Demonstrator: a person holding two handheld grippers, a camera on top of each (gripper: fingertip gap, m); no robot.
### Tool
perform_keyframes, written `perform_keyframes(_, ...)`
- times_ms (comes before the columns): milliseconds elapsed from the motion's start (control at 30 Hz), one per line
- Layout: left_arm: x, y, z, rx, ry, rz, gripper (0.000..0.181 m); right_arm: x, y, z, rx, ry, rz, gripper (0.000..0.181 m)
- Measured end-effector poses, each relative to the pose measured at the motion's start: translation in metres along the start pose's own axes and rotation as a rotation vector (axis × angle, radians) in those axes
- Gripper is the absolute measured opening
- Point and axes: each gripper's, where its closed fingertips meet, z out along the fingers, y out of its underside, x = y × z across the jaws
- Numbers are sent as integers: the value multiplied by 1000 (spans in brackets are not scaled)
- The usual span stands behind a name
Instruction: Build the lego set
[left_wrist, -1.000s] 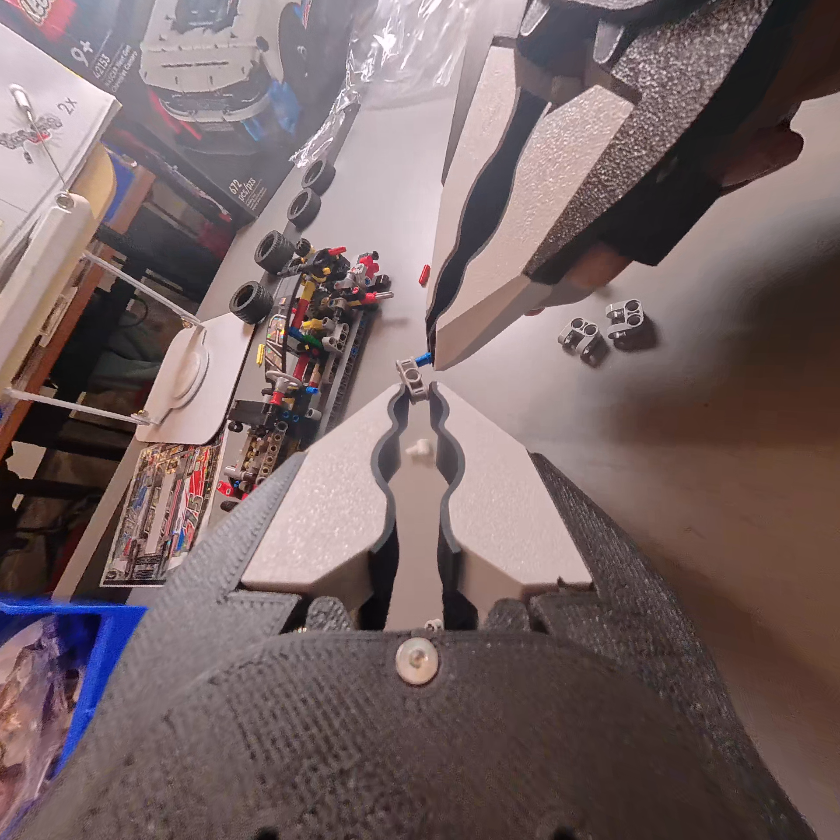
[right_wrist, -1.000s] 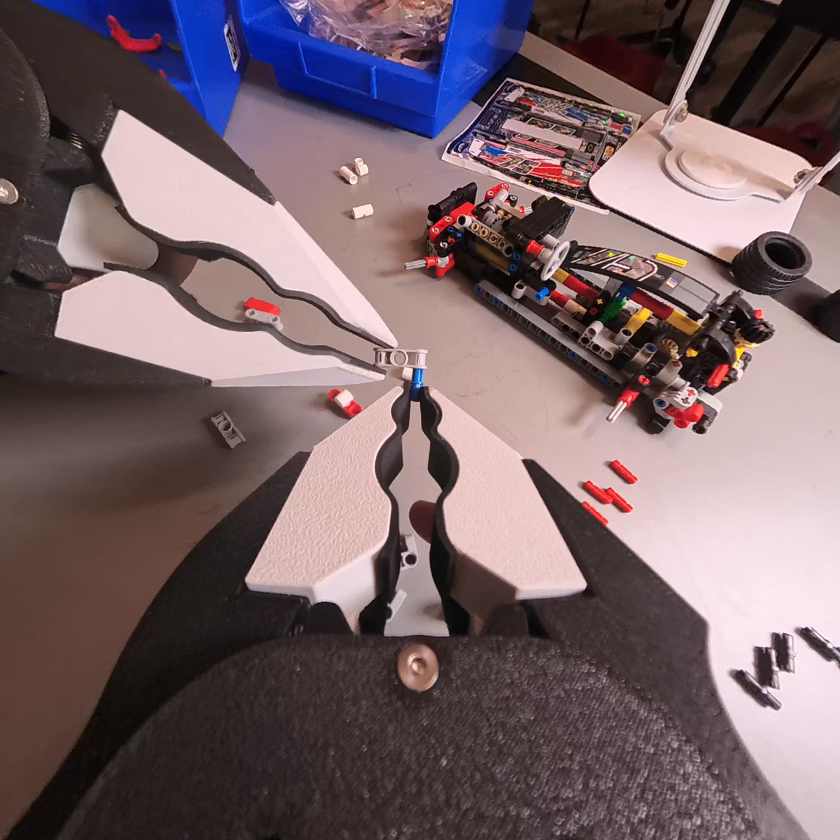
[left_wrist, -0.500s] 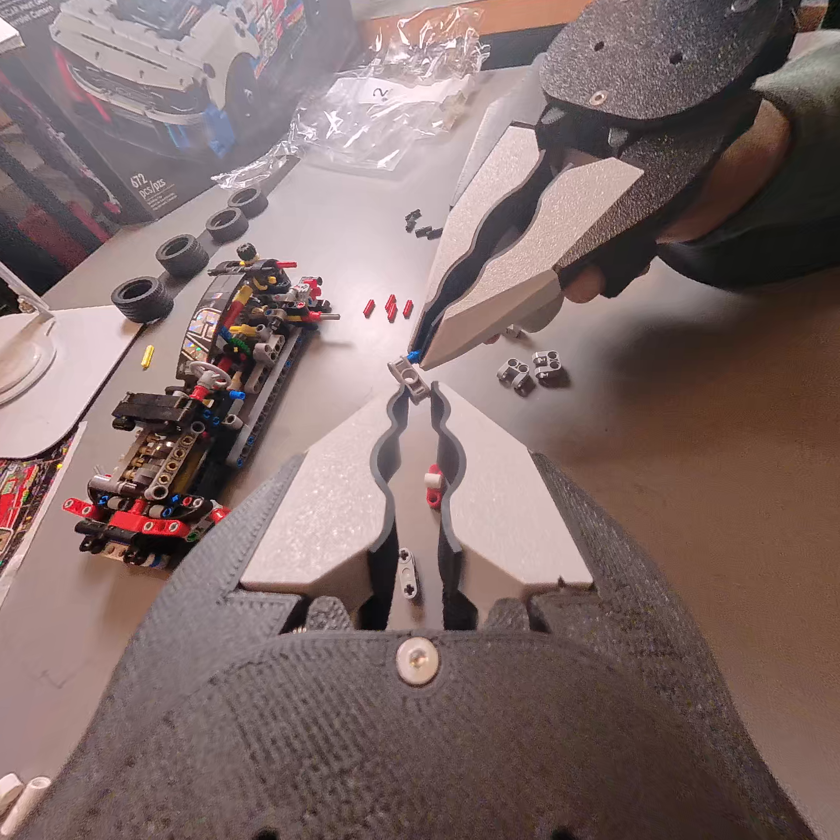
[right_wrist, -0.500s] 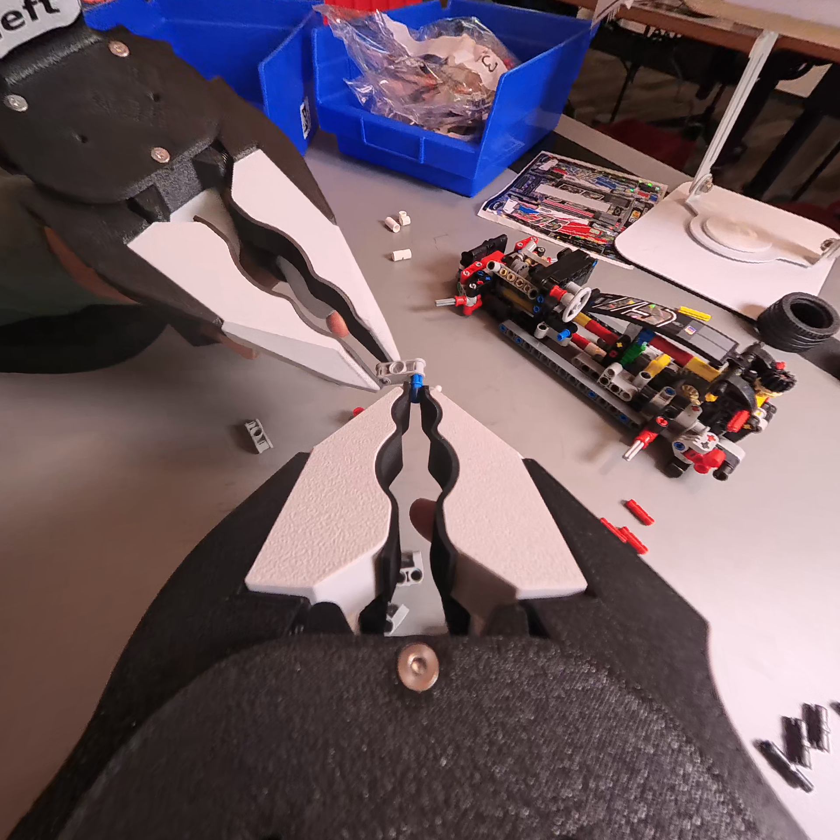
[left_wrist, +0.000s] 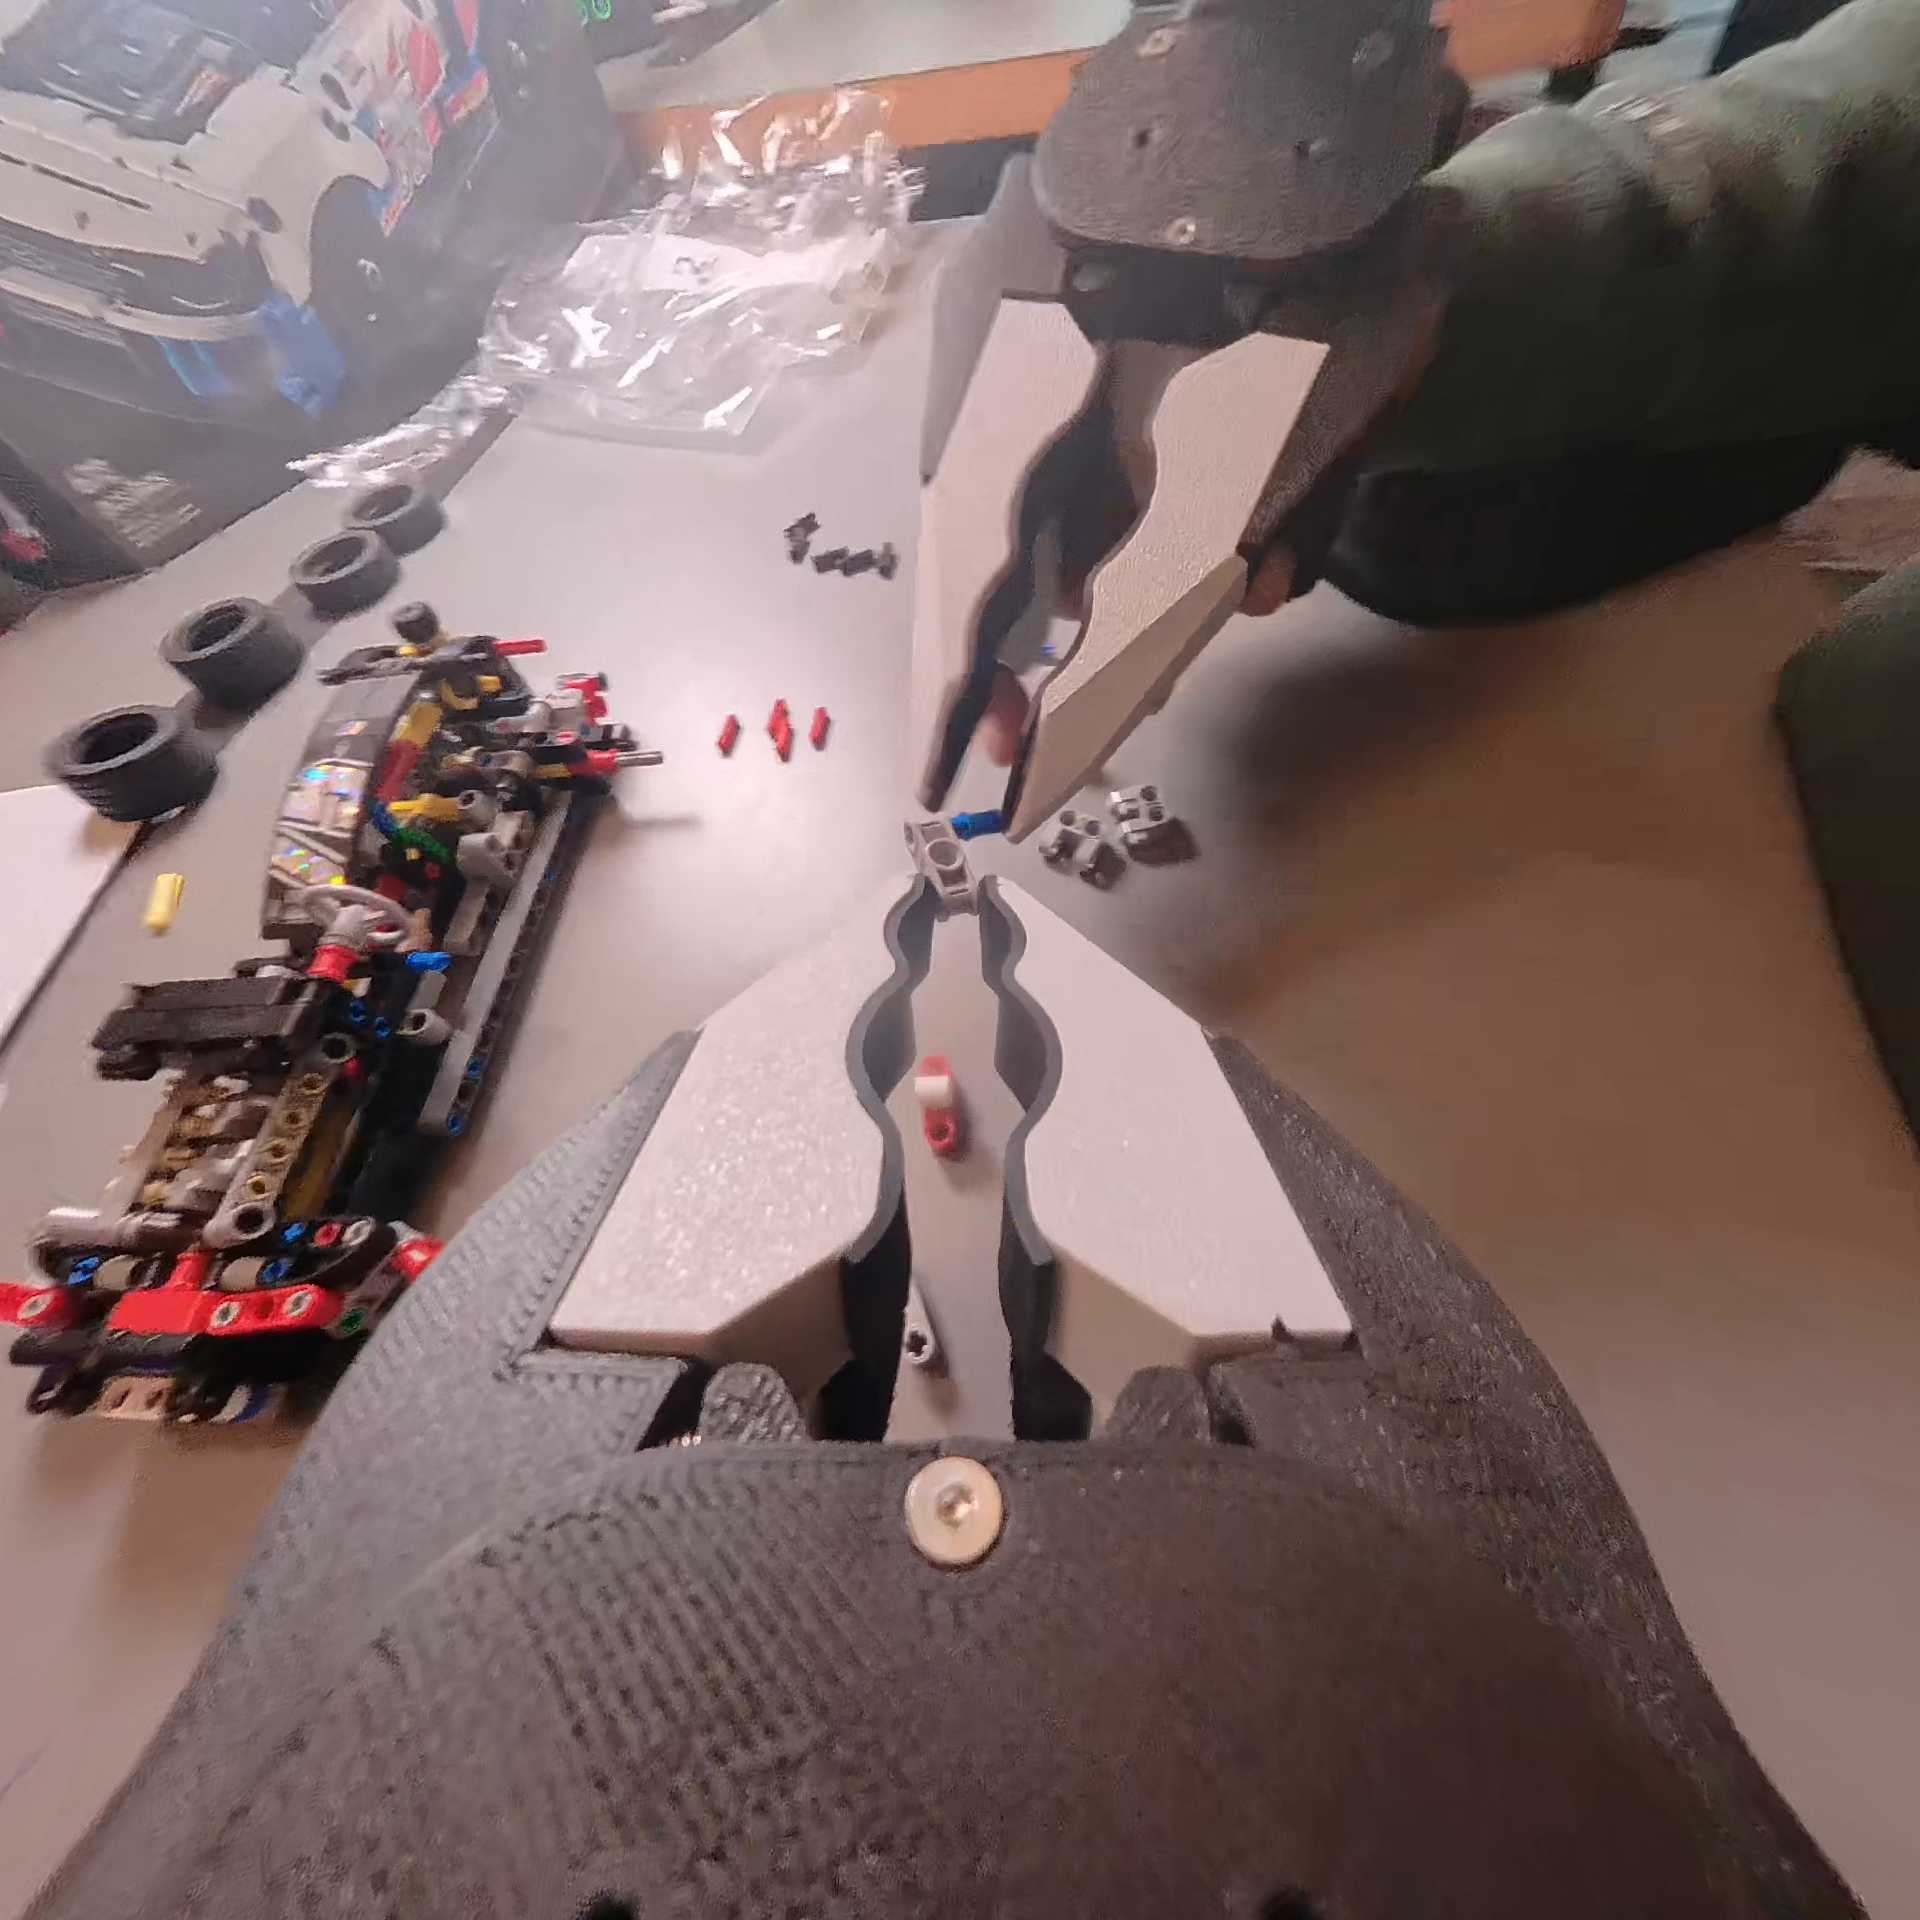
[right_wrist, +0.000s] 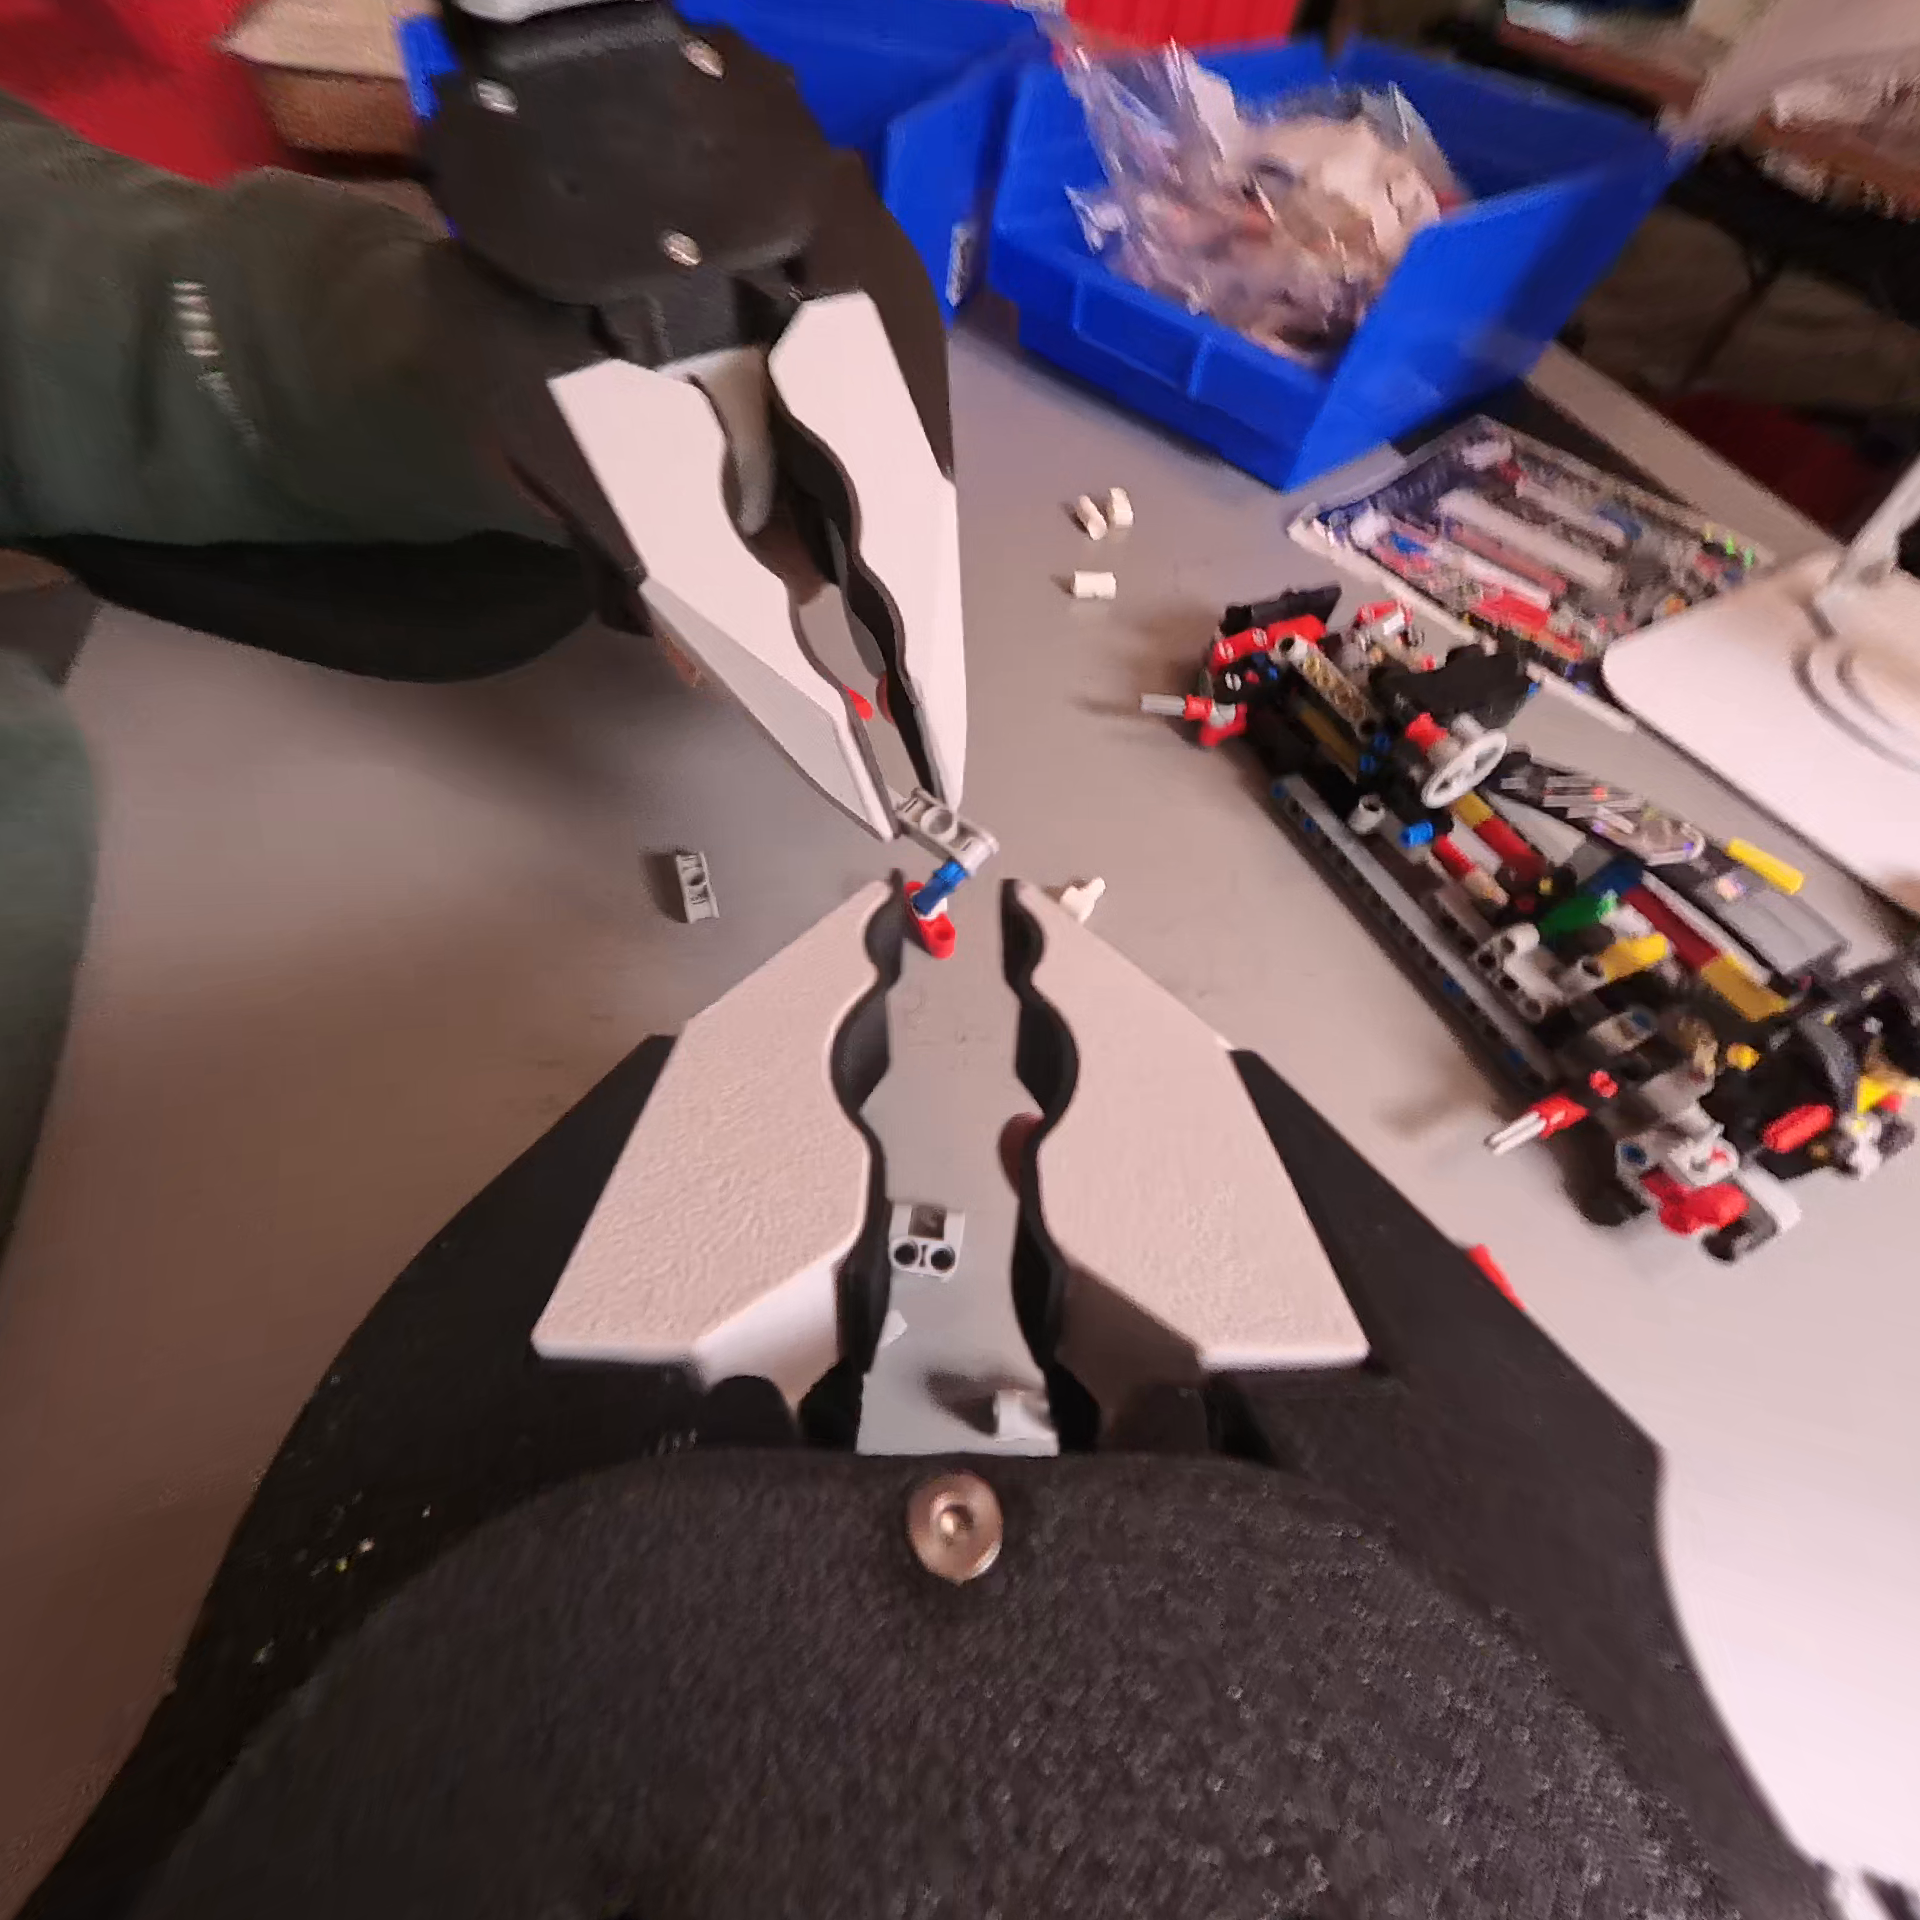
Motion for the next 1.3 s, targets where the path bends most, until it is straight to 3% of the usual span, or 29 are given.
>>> perform_keyframes(33, 3, 1, -1, 1, 30, -3, 7, -3, -2, -4, 31, -23, -38, 26)
perform_keyframes(133, 17, 2, -4, 16, 129, 6, 7, -19, -6, -10, 95, -117, -110, 36)
perform_keyframes(267, 40, -1, -5, 31, 244, 30, 7, -41, 2, -6, 64, -199, -186, 37)
perform_keyframes(400, 50, -1, -8, 37, 311, 22, 6, -54, 4, -6, 59, -241, -249, 19)
perform_keyframes(600, 60, -3, -16, 69, 395, -6, 6, -65, -2, -6, 87, -296, -236, 19)
perform_keyframes(1300, 56, 1, -20, 76, 428, -62, 7, -63, 0, -3, 93, -289, -198, 17)
